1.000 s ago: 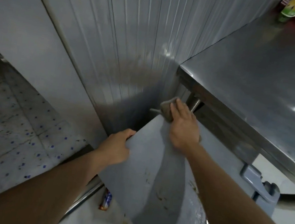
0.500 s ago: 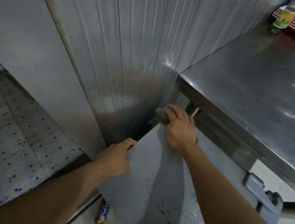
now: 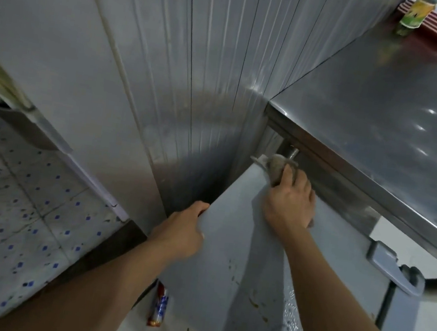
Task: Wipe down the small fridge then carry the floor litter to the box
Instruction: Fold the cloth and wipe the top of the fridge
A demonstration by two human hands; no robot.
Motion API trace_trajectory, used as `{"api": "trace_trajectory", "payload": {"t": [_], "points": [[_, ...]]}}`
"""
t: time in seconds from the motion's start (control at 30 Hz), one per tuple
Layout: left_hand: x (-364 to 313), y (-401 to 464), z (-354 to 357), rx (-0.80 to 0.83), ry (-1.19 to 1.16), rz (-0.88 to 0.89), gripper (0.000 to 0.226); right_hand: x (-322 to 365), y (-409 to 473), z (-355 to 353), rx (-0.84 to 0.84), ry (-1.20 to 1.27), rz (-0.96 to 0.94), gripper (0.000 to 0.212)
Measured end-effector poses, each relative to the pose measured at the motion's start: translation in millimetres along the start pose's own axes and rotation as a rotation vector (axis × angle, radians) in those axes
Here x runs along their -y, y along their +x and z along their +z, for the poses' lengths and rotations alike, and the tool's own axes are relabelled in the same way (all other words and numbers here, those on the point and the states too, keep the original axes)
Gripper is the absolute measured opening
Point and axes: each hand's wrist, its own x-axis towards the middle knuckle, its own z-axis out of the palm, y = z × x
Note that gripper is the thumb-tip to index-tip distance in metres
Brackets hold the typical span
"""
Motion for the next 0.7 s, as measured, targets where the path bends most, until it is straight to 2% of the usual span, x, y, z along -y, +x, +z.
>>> {"api": "trace_trajectory", "payload": {"t": [0.13, 0.2, 0.4, 0.53, 0.63, 0.7], "points": [[-0.6, 2.0, -2.2, 0.018, -0.006, 0.007, 0.050, -19.5, -3.6, -9.4, -0.050, -0.023, 0.177, 0.039], [-0.8, 3.0, -2.1, 0.024, -0.014, 0.012, 0.050, -9.4, -0.4, -8.9, -0.054, -0.017, 0.173, 0.037], [2.4, 5.8, -0.7, 0.006, -0.001, 0.008, 0.048, 31.5, 27.4, 1.3, -0.002, 0.075, -0.159, 0.047], [3.0, 6.5, 0.8, -0.010, 0.007, 0.000, 0.049, 30.5, 37.2, 0.0, 0.058, 0.058, -0.366, 0.047], [0.4, 3.2, 0.2, -0.035, 0.035, -0.004, 0.052, 26.6, 20.6, -2.3, 0.092, 0.075, -0.482, 0.045], [-0.3, -5.6, -2.5, -0.073, 0.110, -0.005, 0.041, 36.3, -5.4, -0.6, 0.111, 0.096, -0.565, 0.040]]}}
